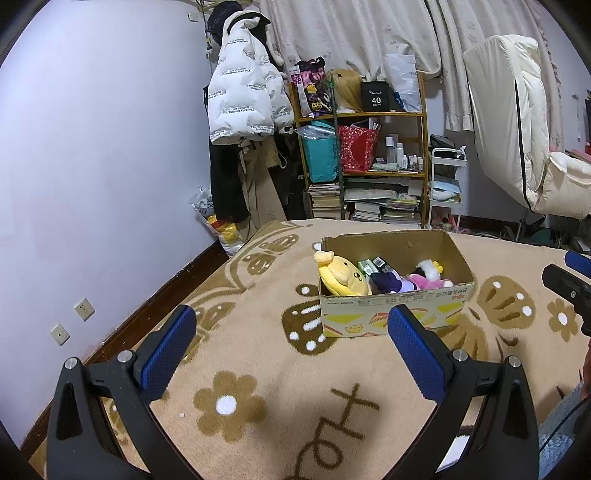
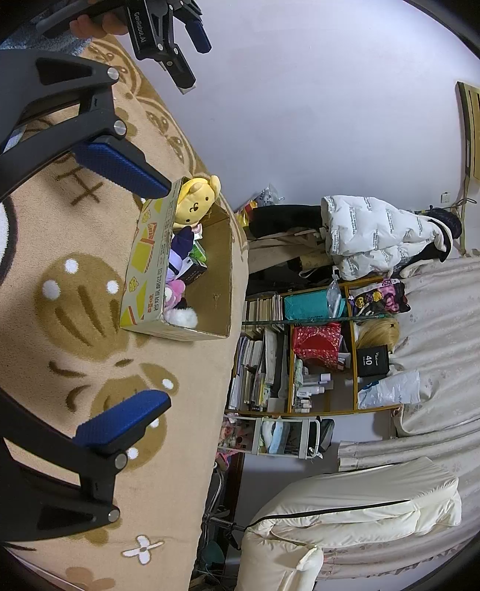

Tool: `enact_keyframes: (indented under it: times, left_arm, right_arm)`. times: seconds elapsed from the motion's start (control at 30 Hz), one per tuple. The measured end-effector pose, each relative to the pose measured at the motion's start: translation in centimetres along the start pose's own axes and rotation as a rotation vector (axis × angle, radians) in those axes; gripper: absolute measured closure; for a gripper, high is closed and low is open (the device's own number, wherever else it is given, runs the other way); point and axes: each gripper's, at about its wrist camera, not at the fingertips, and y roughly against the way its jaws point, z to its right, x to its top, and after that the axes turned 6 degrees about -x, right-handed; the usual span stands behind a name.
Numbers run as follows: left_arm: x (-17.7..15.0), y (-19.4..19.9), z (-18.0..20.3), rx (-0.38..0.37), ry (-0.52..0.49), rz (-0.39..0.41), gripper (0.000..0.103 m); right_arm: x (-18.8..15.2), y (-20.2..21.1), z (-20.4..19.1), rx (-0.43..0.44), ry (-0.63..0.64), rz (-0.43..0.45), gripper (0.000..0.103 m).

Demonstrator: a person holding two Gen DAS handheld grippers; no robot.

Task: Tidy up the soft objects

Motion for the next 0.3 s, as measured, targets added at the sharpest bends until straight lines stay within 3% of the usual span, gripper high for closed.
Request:
enact_keyframes:
  times: [0.3]
  left_arm:
    - [-0.07,0.0,0.0,-0.004,-0.001,-0.003,0.001]
  right_arm:
    - [0.06,0.02,0.09,0.002,0.001,-0.001,0.0]
